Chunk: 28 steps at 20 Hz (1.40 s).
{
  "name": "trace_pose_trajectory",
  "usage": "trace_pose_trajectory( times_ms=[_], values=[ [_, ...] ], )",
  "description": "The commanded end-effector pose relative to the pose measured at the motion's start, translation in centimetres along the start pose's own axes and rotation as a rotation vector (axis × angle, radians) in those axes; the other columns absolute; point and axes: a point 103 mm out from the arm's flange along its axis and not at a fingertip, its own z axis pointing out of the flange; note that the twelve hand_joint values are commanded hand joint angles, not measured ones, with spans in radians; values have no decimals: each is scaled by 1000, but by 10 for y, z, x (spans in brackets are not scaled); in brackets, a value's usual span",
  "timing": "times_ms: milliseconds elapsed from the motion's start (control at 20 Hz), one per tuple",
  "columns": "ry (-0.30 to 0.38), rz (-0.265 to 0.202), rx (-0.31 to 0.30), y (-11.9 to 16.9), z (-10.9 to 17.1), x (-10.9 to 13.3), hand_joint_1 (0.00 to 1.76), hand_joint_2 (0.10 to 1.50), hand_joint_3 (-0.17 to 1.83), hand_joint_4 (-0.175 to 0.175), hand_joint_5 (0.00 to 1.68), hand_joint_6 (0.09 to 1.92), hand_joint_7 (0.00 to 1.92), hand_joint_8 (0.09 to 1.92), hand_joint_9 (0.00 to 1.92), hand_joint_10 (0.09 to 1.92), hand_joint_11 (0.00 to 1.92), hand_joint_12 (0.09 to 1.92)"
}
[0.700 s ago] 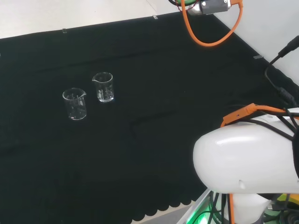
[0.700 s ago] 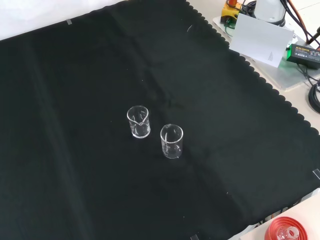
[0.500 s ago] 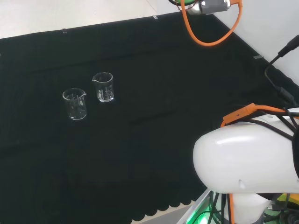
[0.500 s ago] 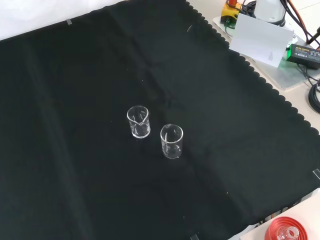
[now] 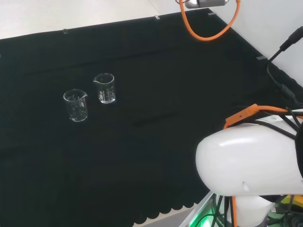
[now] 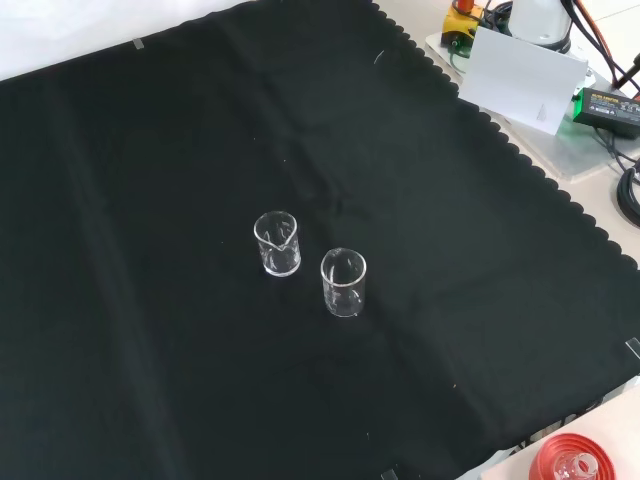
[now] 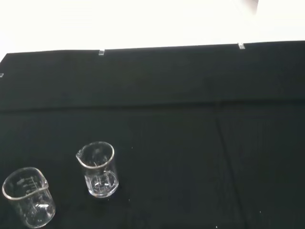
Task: Pick up the beaker on the right.
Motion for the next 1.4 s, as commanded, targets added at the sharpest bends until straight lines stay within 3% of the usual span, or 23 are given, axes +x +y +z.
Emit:
trace_pose_trajectory(
  times_ms=[50,650,1400],
  values=[
    [33,15,13,10,19,-1,266,1372,-34,-24,237,93,96,519,147,672,0,940],
    [90,55,49,45,72,0,321,1339,-52,-27,229,87,103,520,149,676,0,936],
    [201,-50,80,127,168,-12,459,1259,-103,-29,234,87,118,528,158,681,0,929]
  ],
)
